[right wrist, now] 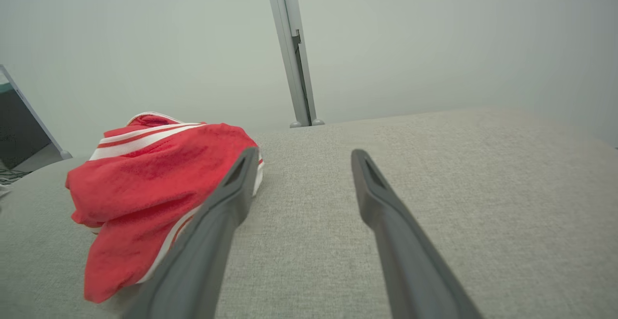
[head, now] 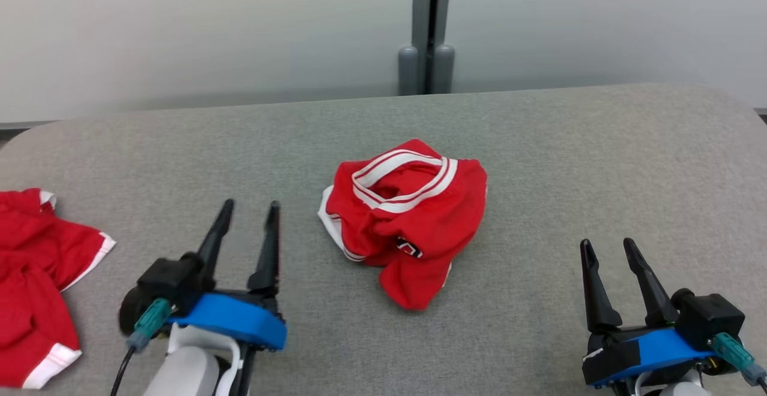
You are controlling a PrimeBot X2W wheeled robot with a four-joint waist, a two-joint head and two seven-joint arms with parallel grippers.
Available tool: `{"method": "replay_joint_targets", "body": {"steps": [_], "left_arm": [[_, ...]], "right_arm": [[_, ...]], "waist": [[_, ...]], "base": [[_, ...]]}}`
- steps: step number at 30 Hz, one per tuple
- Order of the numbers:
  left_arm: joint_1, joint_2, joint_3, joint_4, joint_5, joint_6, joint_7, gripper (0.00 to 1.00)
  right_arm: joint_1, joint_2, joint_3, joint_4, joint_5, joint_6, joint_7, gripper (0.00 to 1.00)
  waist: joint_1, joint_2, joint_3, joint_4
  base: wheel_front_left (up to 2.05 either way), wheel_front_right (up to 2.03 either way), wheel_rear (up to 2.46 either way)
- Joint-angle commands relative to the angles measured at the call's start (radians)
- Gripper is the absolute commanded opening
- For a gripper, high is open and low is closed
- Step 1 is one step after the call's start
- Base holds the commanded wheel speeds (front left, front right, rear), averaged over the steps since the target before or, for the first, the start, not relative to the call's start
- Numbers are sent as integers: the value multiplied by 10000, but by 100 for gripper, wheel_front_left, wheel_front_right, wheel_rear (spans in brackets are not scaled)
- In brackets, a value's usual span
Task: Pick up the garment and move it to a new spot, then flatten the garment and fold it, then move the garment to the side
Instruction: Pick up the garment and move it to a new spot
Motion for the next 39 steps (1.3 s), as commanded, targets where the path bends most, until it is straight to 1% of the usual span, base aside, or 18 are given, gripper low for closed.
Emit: {"method": "replay_joint_targets", "body": {"steps": [1, 5, 9, 12, 17, 24, 39], "left_arm": [[317, 74, 182, -100, 205, 182, -122, 100], [867, 246, 609, -178, 545, 354, -191, 100], [1479, 193, 1349, -655, 887, 429, -191, 100], [1881, 172, 1799, -931, 1197, 263, -194, 100], [2458, 88, 2286, -728, 1448, 30, -196, 100], [2599, 35, 2370, -420, 1535, -124, -197, 100], [2352, 112, 2215, -45, 1454, -84, -125, 100]], "right_arm": [[128, -44, -81, -61, -76, 1, 58, 100], [284, -43, -263, -151, -106, 1, 153, 100], [390, -44, -437, -222, -146, 1, 242, 100], [537, -43, -503, -265, -211, 1, 326, 100], [748, -43, -552, -325, -299, 1, 509, 100], [949, -43, -632, -433, -437, 1, 636, 100], [1020, -43, -594, -600, -399, 1, 744, 100]], "waist": [[0, 0, -29, 145], [0, 0, -178, 356], [0, 0, -341, 447], [0, 0, -474, 463], [0, 0, -687, 454], [0, 0, -810, 485], [0, 0, -885, 391]], "base": [[0, 0, 0], [0, 0, 0], [0, 0, 0], [0, 0, 0], [0, 0, 0], [0, 0, 0], [0, 0, 0]]}}
